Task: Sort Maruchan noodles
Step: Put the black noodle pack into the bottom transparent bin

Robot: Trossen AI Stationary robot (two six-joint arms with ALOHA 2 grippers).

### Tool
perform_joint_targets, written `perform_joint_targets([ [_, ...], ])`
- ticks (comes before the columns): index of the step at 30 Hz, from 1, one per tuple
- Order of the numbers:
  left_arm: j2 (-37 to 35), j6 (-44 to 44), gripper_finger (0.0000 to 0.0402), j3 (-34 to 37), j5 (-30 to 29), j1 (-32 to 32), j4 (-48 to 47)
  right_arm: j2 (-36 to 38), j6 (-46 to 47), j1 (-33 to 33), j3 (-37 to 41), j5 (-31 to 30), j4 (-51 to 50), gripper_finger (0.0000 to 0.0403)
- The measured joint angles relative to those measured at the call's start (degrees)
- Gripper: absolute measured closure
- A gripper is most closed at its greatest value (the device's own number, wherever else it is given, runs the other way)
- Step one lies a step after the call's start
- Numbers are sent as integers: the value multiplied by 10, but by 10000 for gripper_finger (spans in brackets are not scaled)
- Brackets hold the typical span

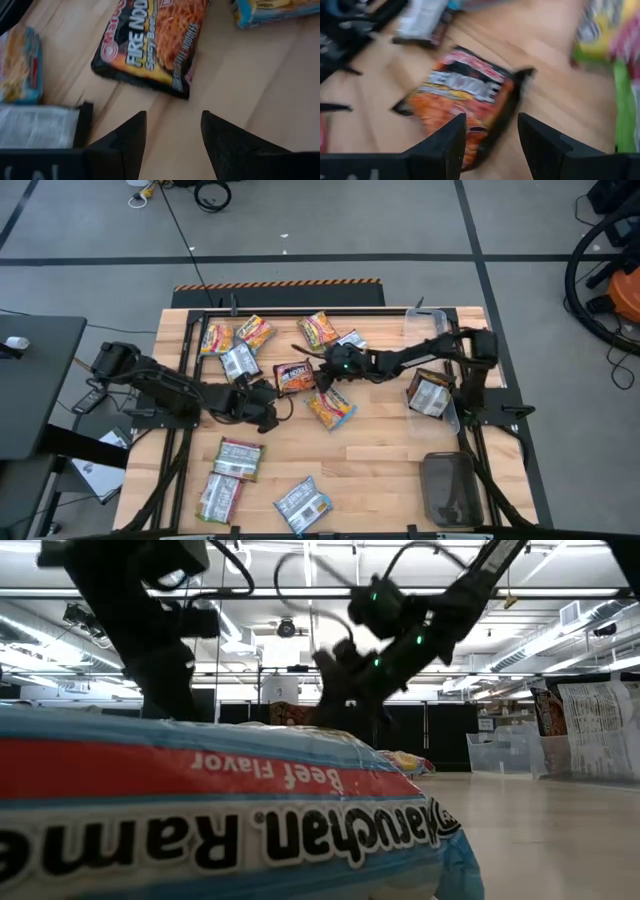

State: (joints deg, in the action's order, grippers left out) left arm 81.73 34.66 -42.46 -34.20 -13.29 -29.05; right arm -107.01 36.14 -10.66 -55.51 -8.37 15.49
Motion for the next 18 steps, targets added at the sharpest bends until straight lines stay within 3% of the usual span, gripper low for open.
perform_joint_targets([
  [12,22,-124,209,99,32,96,219,-91,89,-22,-10,74,95,218],
  [18,53,-148,209,106,72,118,264,-93,100,-22,-10,113,124,218],
])
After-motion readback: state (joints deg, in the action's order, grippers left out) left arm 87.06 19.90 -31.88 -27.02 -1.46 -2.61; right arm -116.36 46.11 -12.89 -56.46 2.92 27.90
